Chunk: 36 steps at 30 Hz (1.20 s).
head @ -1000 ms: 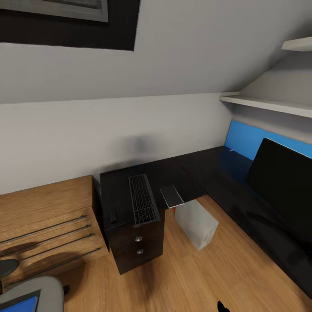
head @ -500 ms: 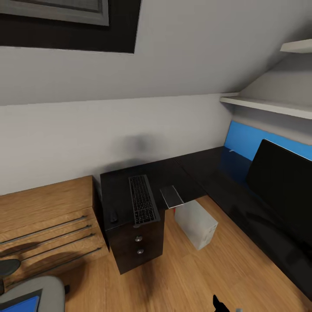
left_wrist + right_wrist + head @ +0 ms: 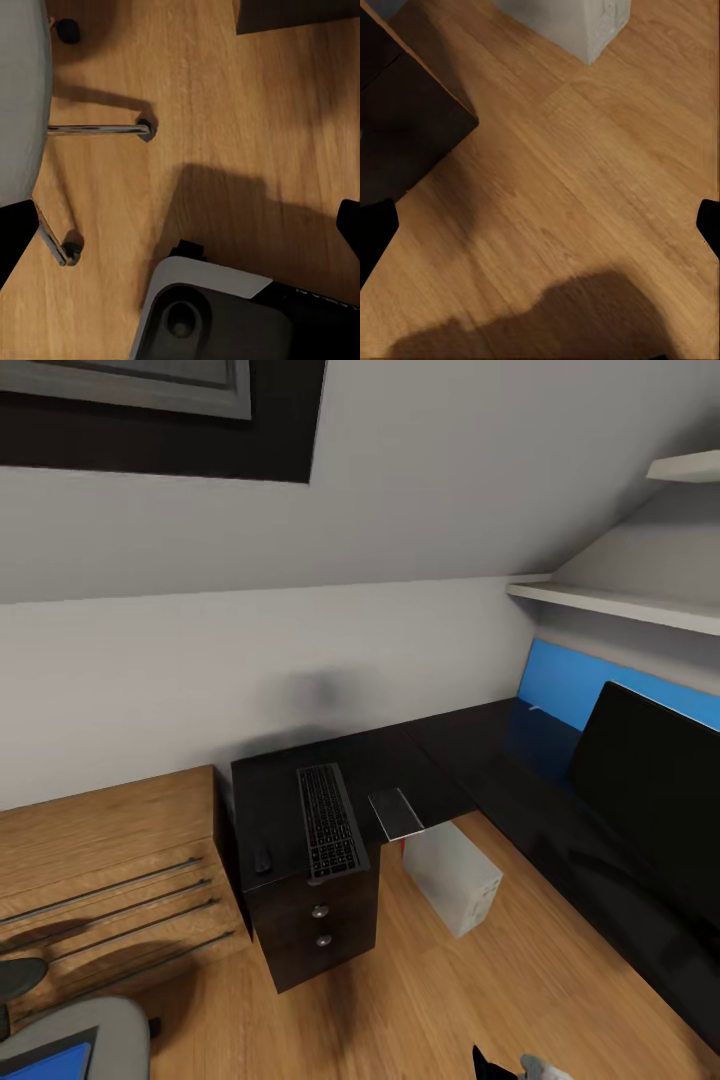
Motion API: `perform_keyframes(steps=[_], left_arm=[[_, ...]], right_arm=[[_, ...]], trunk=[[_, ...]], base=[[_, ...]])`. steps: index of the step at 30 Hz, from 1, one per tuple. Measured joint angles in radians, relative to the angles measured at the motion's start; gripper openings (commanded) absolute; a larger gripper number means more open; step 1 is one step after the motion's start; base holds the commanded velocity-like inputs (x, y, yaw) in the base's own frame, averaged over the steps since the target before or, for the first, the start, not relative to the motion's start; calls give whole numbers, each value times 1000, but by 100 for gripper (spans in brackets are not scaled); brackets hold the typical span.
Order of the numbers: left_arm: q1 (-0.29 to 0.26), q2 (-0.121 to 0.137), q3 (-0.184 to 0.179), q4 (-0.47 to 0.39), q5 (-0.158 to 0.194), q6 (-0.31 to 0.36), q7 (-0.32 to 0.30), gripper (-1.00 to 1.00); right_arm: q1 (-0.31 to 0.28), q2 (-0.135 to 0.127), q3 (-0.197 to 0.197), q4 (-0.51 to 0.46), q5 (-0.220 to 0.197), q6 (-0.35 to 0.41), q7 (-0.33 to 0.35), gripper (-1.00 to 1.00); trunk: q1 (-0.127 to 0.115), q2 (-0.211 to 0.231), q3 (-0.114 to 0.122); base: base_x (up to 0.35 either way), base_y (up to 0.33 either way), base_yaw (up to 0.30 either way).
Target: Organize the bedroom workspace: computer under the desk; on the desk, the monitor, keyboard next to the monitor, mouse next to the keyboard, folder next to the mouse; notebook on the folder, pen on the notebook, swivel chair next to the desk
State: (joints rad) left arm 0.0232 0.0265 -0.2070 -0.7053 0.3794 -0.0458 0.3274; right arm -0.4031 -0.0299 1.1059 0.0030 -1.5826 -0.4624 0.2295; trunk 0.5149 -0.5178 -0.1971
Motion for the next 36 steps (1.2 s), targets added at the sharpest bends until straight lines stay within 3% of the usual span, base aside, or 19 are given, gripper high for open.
perform_keyframes(steps=[5, 7, 8, 10, 11, 16, 22, 36], left_arm=[[0, 0, -1, 9, 1, -9, 2, 100], [0, 0, -1, 22, 3, -20, 3, 100], [0, 0, -1, 72, 3, -62, 3, 100], [0, -1, -2, 102, 2, -98, 2, 100], [0, -1, -2, 134, 2, -148, 1, 100], [0, -1, -2, 162, -3, -194, 0, 100], [0, -2, -2, 171, -6, -207, -1, 100], [0, -6, -4, 198, -7, -208, -2, 100]], right_arm=[[0, 7, 12, -5, 11, -45, -12, 100], [0, 21, 16, -5, 14, -64, -12, 100], [2, 40, 29, -3, 35, -77, -14, 100], [2, 45, 37, -1, 56, -81, -14, 100], [3, 49, 56, 1, 102, -83, -16, 100], [3, 51, 72, 3, 164, -86, -20, 100], [3, 54, 75, 1, 183, -89, -21, 100], [3, 63, 80, 1, 188, -121, -22, 100]], trunk=[[0, 0, 0], [0, 0, 0], [0, 0, 0], [0, 0, 0], [0, 0, 0], [0, 0, 0], [0, 0, 0], [0, 0, 5]], base=[[0, 0, 0], [0, 0, 0], [0, 0, 0], [0, 0, 0], [0, 0, 0], [0, 0, 0], [0, -86, 0], [-16, -282, -12]])
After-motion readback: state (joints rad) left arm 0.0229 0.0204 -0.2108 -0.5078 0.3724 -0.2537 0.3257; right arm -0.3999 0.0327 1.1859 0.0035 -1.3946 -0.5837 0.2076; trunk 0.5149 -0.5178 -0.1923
